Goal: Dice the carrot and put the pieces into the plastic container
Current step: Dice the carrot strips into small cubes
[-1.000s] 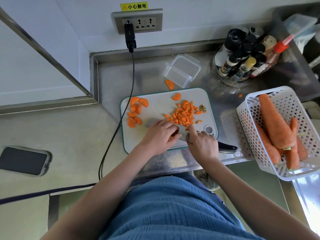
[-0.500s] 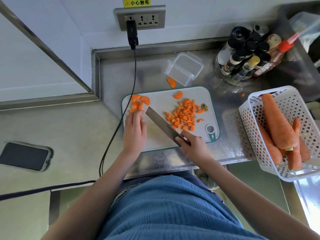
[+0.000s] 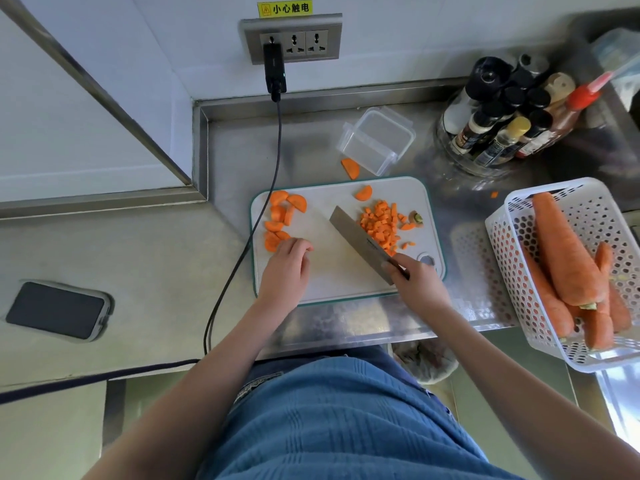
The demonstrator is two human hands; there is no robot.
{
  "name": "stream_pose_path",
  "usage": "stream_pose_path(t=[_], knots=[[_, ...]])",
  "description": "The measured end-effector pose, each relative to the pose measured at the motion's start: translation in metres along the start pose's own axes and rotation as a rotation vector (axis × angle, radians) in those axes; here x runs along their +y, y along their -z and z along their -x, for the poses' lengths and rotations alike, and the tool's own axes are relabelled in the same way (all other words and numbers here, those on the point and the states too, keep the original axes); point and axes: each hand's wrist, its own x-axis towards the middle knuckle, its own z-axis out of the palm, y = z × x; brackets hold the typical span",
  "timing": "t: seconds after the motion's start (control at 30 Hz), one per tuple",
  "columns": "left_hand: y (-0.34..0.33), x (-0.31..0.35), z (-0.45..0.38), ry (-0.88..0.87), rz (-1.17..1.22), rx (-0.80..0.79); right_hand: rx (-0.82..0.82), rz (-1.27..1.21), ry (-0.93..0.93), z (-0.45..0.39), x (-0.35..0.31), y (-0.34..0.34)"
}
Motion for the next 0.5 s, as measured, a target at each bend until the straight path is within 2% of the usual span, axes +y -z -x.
stream_pose_path(t=[0.1, 0.2, 0.3, 0.43, 0.5], knots=[[-0.003, 0.005, -0.031, -0.012, 0.015, 0.028, 0.067, -0.034, -0.004, 0.007, -0.004, -0.002], [-0.011, 0.010, -0.073, -0.069, -0.001, -0.014, 0.205, -0.217, -0.016, 0.016, -0.007, -0.005], [-0.028, 0.022, -0.115, -0.144, -0.069, -0.156, 0.278, -0.319, -0.073, 0.018, -0.005, -0.007], [-0.054, 0.038, -0.150, -0.342, -0.272, -0.416, 0.327, -0.433, -0.126, 0.019, 0.000, -0.009], [-0.062, 0.040, -0.157, -0.394, -0.375, -0.466, 0.342, -0.454, -0.145, 0.020, 0.004, -0.011]])
